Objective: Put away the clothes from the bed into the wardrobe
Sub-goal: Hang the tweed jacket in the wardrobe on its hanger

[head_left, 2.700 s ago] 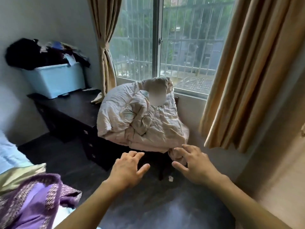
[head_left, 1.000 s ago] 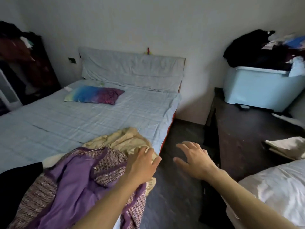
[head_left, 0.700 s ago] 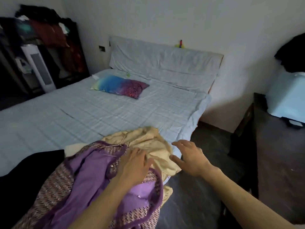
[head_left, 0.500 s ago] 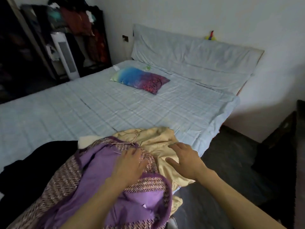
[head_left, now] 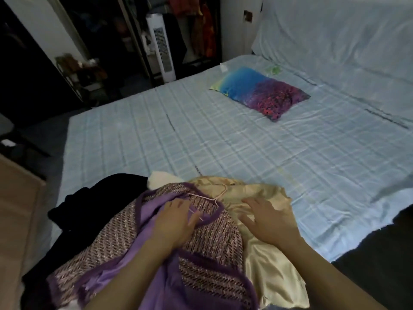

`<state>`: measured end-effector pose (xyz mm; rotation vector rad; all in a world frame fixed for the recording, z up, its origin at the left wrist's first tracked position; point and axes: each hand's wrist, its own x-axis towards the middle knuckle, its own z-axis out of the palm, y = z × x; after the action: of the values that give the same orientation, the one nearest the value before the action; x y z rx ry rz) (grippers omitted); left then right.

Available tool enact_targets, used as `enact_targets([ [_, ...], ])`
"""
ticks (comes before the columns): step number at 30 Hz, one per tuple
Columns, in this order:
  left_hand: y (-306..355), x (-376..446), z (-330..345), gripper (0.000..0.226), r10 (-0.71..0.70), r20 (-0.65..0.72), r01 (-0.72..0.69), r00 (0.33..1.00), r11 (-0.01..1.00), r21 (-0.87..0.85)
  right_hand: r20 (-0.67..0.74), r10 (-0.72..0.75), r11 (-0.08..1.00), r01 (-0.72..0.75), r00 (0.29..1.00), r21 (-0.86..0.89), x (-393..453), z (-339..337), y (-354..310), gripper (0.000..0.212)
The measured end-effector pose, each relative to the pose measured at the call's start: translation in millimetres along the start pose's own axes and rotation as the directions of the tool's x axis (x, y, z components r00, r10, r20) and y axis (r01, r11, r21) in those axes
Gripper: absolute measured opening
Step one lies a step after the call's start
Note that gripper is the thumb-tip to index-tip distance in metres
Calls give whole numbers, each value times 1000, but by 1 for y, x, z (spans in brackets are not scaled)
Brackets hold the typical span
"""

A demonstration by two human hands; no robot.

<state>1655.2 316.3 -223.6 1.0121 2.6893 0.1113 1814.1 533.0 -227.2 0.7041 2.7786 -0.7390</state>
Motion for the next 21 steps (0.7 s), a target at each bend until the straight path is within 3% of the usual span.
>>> enact_targets([
  [7, -29, 45, 15, 93, -90, 63, 88, 994, 996, 22, 60, -34, 997, 30, 998, 65, 65, 18, -4, 89],
  [12, -57, 91, 32, 87, -62, 115, 66, 991, 998, -26, 124, 17, 999, -22, 992, 41, 106, 49, -9, 76],
  [16, -86, 145, 51, 50, -8, 152, 13, 988, 999, -33, 161, 71, 996, -77, 984, 36, 146, 75, -7, 53],
  [21, -114, 207, 87, 45, 23, 215, -27, 976, 1000, 13, 226, 172, 981, -188, 959, 50, 187, 121, 7, 47],
])
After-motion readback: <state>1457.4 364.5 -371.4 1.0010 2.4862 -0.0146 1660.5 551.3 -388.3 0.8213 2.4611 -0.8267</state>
